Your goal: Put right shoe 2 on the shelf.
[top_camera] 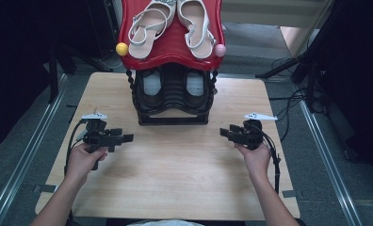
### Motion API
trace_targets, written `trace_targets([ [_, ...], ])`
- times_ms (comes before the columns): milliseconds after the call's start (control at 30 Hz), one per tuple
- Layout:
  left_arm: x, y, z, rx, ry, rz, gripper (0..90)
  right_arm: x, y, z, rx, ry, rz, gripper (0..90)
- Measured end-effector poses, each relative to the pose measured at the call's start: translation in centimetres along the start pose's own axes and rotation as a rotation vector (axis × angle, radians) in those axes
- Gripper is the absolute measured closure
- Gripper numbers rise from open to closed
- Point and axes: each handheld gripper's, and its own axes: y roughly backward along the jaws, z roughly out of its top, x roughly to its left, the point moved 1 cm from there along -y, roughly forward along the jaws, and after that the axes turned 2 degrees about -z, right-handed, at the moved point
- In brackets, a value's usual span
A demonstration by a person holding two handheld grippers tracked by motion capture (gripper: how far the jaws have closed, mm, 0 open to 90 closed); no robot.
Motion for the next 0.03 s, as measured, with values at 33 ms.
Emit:
trace_targets([
  [33, -0.05, -0.18, -0.04, 0.001, 0.002, 0.007, 26.1, -0.01, -0.03, -0.02, 0.003, 0.0, -0.004, 44.4],
])
